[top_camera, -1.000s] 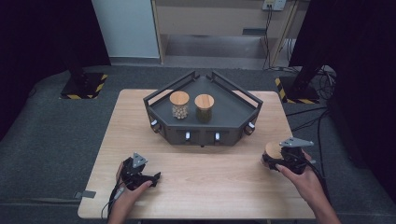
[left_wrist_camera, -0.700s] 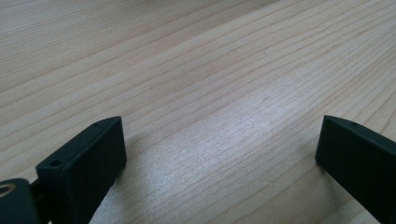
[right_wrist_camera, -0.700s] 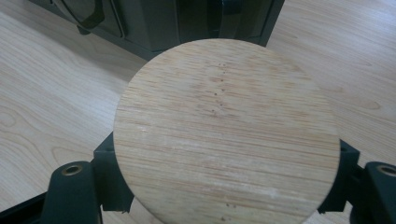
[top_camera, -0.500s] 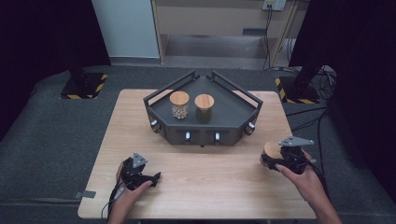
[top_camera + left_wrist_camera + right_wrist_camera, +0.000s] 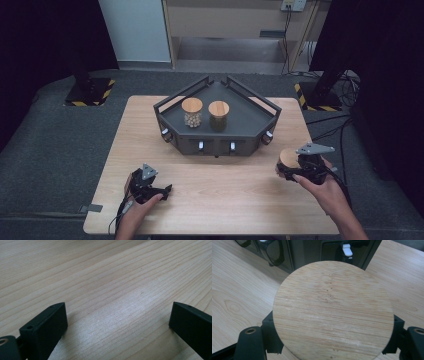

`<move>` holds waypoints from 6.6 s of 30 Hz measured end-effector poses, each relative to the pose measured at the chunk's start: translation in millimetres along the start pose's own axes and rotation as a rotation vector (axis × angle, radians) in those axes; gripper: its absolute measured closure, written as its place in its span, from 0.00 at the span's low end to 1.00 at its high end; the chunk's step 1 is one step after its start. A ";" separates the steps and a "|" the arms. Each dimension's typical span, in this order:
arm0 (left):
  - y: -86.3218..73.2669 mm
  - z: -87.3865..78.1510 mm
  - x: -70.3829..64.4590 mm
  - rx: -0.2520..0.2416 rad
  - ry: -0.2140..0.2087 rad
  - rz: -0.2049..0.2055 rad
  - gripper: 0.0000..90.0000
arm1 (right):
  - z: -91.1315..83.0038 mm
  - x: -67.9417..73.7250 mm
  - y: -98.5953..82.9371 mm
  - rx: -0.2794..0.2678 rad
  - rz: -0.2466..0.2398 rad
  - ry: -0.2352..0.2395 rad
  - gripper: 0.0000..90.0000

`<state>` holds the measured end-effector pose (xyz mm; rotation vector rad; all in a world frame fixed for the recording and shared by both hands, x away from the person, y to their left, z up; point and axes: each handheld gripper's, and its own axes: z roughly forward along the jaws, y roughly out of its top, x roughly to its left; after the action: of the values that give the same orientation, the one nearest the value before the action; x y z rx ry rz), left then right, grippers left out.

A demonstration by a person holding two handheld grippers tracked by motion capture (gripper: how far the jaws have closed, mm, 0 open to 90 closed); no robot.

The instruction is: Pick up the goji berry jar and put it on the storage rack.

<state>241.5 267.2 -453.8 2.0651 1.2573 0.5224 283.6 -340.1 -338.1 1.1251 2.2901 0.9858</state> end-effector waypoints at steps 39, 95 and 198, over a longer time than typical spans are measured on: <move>0.1 0.1 0.1 0.000 -0.001 0.000 0.01 | -15.0 11.8 57.1 0.001 -0.049 0.052 0.29; 0.1 0.0 0.2 0.001 -0.001 0.000 0.01 | -7.8 8.6 135.5 -0.029 -0.081 0.074 0.29; 0.1 0.0 -0.1 0.001 0.000 0.000 0.01 | 102.9 -2.7 169.8 0.007 0.003 0.044 0.29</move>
<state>241.5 267.2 -453.7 2.0658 1.2573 0.5223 436.6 -227.1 -281.0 1.1209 2.3287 1.0150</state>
